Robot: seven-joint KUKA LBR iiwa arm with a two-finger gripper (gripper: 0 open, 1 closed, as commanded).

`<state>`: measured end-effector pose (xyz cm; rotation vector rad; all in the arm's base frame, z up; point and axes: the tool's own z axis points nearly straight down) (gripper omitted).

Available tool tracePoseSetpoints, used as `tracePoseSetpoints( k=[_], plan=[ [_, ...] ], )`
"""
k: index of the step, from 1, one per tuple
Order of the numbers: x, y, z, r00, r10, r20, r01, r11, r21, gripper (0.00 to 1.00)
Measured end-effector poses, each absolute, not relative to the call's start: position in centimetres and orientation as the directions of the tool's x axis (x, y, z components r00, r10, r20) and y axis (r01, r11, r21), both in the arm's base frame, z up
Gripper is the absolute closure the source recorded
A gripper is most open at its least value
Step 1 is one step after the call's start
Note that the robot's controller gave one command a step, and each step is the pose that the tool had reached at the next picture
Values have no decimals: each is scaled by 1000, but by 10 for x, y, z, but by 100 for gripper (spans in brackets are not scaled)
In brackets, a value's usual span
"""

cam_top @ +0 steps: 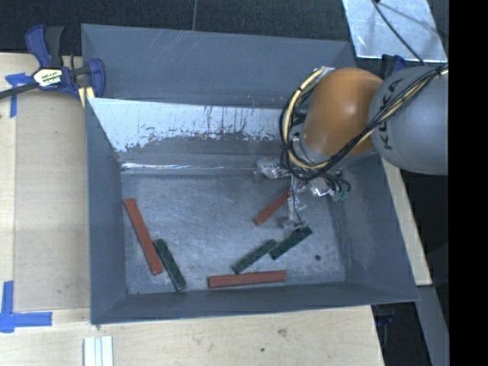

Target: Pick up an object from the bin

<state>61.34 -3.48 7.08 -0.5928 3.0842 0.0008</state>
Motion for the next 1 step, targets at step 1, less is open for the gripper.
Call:
tracePoseSetpoints(
  k=[1],
  plan=[
    [614, -35, 71, -929, -370, -2, -370, 929, 0, 100]
  ],
)
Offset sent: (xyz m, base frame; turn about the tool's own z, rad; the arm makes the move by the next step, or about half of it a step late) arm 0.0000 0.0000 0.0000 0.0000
